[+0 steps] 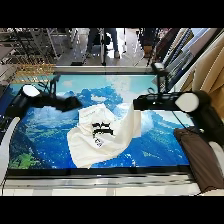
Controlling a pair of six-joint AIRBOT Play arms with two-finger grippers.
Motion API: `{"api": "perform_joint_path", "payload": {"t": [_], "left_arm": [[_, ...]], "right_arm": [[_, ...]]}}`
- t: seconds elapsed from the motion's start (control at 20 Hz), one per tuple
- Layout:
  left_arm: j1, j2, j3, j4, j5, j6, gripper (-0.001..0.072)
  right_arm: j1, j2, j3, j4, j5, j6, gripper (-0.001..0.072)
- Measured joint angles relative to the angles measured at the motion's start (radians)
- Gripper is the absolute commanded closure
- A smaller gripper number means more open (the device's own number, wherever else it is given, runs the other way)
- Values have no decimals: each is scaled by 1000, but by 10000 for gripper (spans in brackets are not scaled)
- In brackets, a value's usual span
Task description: Fold the clothes and pants, and hang the long-sleeved shirts on hangers.
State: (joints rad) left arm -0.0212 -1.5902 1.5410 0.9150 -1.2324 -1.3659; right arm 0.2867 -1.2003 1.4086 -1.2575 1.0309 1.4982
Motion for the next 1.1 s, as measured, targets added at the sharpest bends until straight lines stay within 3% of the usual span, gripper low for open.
{"api": "perform_joint_path", "payload": {"t": [0.15, 0.25, 0.6, 0.7, 1.1], "left_arm": [[35, 41, -127, 171, -116, -80, 172], [32, 126, -302, 166, -130, -89, 172], [5, 428, -851, 45, -62, -94, 180], [-4, 457, -925, 32, -32, -95, 284], [-123, 465, -1025, -56, 196, -148, 310]], "right_arm": [[-2, -43, -5, -16, -42, 2, 699], [-7, -54, -6, -23, -56, 4, 699], [-79, -65, -7, -38, -65, 5, 699], [-99, -65, -7, -37, -50, 5, 699], [-119, -65, -7, -30, -26, 2, 700]]}}
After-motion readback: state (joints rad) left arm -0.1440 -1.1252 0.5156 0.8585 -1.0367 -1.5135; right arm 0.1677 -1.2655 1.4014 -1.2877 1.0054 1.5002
